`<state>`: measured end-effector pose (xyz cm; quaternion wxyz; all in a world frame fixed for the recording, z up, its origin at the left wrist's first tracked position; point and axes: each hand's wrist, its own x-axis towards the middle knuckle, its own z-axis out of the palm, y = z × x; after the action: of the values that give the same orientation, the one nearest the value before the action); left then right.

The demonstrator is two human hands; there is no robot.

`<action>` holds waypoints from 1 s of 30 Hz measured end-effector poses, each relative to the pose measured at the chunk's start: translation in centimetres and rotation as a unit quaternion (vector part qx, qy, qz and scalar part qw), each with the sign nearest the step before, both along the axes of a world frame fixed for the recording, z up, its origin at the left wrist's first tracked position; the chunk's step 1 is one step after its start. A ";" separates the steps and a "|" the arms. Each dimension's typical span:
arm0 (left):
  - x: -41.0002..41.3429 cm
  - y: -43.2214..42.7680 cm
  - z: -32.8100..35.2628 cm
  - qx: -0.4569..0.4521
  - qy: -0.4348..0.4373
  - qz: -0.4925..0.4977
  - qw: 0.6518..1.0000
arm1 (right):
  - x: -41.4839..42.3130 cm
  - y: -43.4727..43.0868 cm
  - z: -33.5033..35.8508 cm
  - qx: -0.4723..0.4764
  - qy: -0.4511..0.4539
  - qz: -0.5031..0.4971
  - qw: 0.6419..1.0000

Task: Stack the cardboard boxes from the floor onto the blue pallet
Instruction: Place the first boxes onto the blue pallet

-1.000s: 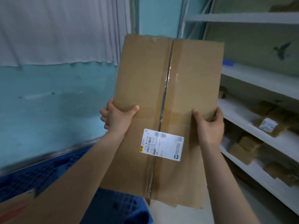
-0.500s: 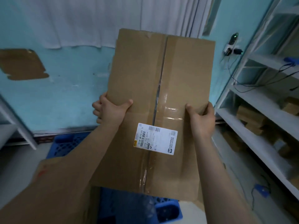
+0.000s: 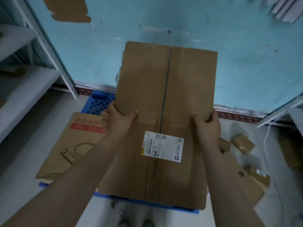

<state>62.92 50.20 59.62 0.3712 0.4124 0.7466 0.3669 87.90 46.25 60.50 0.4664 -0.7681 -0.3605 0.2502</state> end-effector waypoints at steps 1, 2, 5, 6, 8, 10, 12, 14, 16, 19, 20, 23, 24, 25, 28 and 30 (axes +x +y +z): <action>-0.3 0.4 -2.0 -0.010 -0.008 -0.001 1.000 | -0.3 0.5 -1.9 -0.015 0.004 0.004 1.000; -0.5 0.9 -4.2 -0.023 -0.011 -0.002 1.000 | -0.4 1.0 -3.9 -0.033 0.006 0.004 0.999; -0.3 2.2 -10.8 -0.071 -0.005 -0.005 0.997 | -0.5 2.0 -10.5 -0.079 0.007 -0.006 0.997; -0.1 2.5 -13.2 -0.089 -0.001 -0.008 0.996 | -0.3 2.2 -12.8 -0.099 0.005 -0.012 0.995; 0.5 3.0 -18.1 -0.114 -0.007 -0.020 0.993 | 0.3 2.4 -17.4 -0.130 0.005 -0.019 0.991; 1.3 3.2 -22.9 -0.144 0.002 -0.033 0.989 | 1.4 2.3 -22.2 -0.150 -0.001 -0.022 0.988; 1.9 3.1 -27.4 -0.186 0.042 -0.039 0.981 | 2.2 2.2 -27.0 -0.175 -0.010 -0.024 0.984; 2.2 2.9 -31.9 -0.218 0.056 -0.040 0.974 | 2.4 2.2 -31.5 -0.205 -0.012 -0.025 0.978; 2.2 2.8 -36.1 -0.244 0.059 -0.031 0.968 | 2.3 2.6 -35.7 -0.231 -0.010 -0.019 0.973; 1.8 2.7 -41.3 -0.262 0.068 -0.017 0.963 | 1.9 3.3 -40.9 -0.242 -0.004 0.004 0.970; 1.5 2.8 -42.6 -0.265 0.068 -0.014 0.962 | 1.6 3.6 -42.2 -0.245 -0.004 0.011 0.969; 0.7 3.2 -46.7 -0.272 0.072 -0.006 0.960 | 1.1 4.6 -46.7 -0.259 -0.005 0.022 0.966; 0.4 3.4 -47.8 -0.272 0.072 -0.004 0.960 | 0.8 4.9 -48.0 -0.258 0.001 0.026 0.966; 0.0 3.7 -48.7 -0.270 0.074 -0.001 0.960 | 0.5 5.1 -49.3 -0.254 0.008 0.029 0.967; -1.1 4.7 -50.8 -0.266 0.092 0.001 0.960 | -0.5 5.6 -52.6 -0.255 0.025 0.036 0.966; -1.7 5.0 -51.8 -0.264 0.105 -0.001 0.959 | -1.3 5.7 -54.4 -0.254 0.040 0.039 0.966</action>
<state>61.25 55.20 7.79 0.3871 0.3367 0.8511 0.1111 86.62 51.97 6.11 0.2596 -0.8364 -0.2955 0.3817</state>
